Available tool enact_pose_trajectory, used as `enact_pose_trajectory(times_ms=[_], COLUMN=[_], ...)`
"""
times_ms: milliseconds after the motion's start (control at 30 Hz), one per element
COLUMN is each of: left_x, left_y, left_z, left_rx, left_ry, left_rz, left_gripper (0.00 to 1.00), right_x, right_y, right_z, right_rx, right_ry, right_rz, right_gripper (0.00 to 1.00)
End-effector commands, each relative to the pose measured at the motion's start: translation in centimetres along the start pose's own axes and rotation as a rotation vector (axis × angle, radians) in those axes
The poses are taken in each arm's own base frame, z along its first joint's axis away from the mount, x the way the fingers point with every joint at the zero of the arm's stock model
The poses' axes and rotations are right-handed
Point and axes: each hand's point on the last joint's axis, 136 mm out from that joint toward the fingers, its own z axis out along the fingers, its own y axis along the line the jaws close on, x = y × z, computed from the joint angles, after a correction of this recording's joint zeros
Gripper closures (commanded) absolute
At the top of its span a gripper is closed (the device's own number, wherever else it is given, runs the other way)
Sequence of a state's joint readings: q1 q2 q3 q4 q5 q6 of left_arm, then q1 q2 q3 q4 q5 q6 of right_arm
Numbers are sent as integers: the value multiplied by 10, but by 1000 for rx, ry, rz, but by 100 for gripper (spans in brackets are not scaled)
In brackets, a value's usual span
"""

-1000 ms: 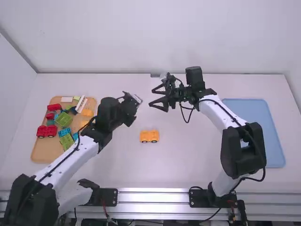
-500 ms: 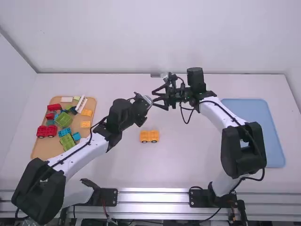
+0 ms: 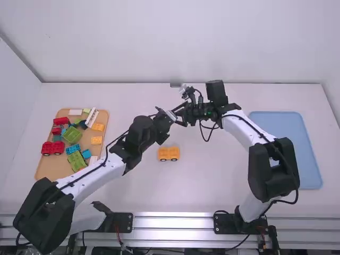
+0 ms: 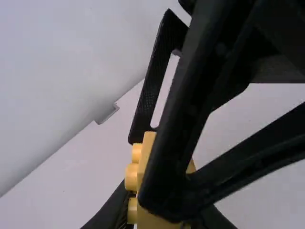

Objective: Assemble lego blocks to make yellow taxi

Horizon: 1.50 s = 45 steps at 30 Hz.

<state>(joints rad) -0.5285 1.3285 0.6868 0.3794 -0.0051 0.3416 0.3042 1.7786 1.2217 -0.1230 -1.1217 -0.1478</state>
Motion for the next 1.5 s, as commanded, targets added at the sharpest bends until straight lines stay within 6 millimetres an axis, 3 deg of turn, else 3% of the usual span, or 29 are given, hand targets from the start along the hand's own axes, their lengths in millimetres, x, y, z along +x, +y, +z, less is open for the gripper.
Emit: enact_pose_trajectory(times_ms=[0,200,400,533,633,700,733,800,833,900,1067,1200,1300,1467], left_x=[7,15,13,9,8,8,8,8,7,5,-9,-29,-26,-22], left_y=[-3,-5,0,-2,-2,-2,-2,-6,-7,-20,-28,-32,-28,-42], left_z=[2,14,21,21,21,21,21,21,21,16,-7,-37,-46,-63], left_rx=[-2,-1,-35,-27,-28,-28,-28,-1,5,127,364,629,732,887], left_ry=[17,25,5,-14,-17,-16,-16,-19,-19,-12,-54,-196,-243,-322], left_rz=[17,17,-32,-34,-36,-41,-72,-111,-111,-122,-132,-116,-150,-110], left_gripper=[84,83,87,81,66,51,35,16,14,1,1,1,1,1], right_x=[3,6,8,9,8,7,6,4,3,0,-2,-2,3,11], right_y=[-1,4,-3,-6,-8,-8,-12,-16,-17,-23,-19,5,30,49], right_z=[3,11,11,12,11,10,7,2,1,-7,-23,-25,-24,-21], right_rx=[8,1,46,67,72,74,84,97,98,118,115,43,-31,-92], right_ry=[9,27,35,42,38,37,31,18,17,13,61,128,195,257], right_rz=[7,-15,-1,-3,-8,-17,-17,-23,-23,-76,-191,-358,-518,-652], right_gripper=[52,68,74,82,92,93,94,94,94,93,93,94,94,94])
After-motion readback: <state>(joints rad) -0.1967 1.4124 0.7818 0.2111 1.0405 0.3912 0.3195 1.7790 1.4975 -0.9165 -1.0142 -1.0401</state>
